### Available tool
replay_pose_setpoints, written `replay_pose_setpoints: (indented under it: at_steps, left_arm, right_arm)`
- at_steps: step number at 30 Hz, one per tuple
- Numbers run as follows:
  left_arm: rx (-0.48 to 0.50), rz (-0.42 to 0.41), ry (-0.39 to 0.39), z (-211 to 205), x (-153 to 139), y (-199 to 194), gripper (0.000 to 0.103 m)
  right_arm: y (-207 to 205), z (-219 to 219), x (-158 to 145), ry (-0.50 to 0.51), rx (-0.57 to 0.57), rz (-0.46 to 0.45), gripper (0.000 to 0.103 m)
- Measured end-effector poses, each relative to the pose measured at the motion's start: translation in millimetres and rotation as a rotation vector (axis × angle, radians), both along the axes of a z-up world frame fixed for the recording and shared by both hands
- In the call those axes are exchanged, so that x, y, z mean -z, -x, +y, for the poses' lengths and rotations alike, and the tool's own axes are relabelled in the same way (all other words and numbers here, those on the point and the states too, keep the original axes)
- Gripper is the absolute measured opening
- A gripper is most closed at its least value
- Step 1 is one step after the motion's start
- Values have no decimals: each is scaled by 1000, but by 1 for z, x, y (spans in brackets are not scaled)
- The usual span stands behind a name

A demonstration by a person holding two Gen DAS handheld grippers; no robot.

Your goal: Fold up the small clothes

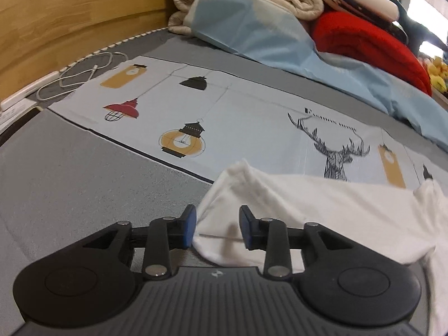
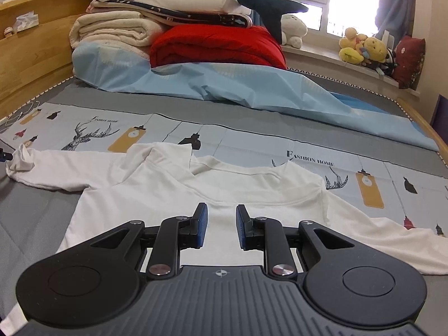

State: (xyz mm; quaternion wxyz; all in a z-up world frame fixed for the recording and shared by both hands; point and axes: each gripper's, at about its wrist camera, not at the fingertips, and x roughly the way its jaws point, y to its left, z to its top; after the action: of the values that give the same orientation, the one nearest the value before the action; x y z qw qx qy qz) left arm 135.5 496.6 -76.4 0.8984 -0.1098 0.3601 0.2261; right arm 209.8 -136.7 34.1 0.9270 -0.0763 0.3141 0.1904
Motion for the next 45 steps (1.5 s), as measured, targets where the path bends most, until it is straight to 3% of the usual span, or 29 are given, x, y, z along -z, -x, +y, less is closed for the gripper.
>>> replay_pose_setpoints:
  at_steps: [3, 7, 8, 9, 16, 23, 26, 29, 31, 34, 36, 39, 45]
  left_arm:
    - [15, 31, -20, 3, 11, -7, 52]
    - [7, 61, -34, 6, 22, -21, 51]
    - [10, 54, -32, 7, 21, -23, 38]
    - [11, 40, -29, 7, 19, -25, 7]
    - [-28, -59, -39, -22, -31, -42, 4]
    - [76, -181, -42, -139, -117, -59, 3]
    - [157, -295, 23, -213, -152, -61, 3]
    - [289, -374, 104, -300, -167, -61, 3]
    - [410, -355, 186, -358, -159, -67, 4]
    - [610, -142, 320, -430, -120, -88, 14]
    - [649, -30, 318, -455, -102, -92, 15]
    - [611, -15, 230, -452, -109, -92, 15]
    - [359, -55, 157, -385, -127, -94, 20]
  right_arm:
    - [-3, -4, 3, 9, 6, 12, 23]
    - [-9, -5, 5, 4, 23, 31, 23]
    - [-10, -5, 5, 2, 23, 31, 23]
    - [-10, -4, 5, 1, 20, 30, 23]
    - [-11, -4, 6, 7, 18, 40, 23]
    - [-11, -21, -1, -105, 67, 85, 23]
    - [-9, -29, -6, -155, 87, 87, 23]
    - [-6, -39, -9, -187, 117, 83, 23]
    - [-6, -47, -9, -200, 141, 86, 23]
    - [-10, -62, -6, -204, 183, 101, 23]
    - [-15, -71, -4, -213, 213, 115, 23]
    - [-25, -87, 1, -243, 268, 149, 23]
    - [-47, -104, 15, -319, 335, 196, 22]
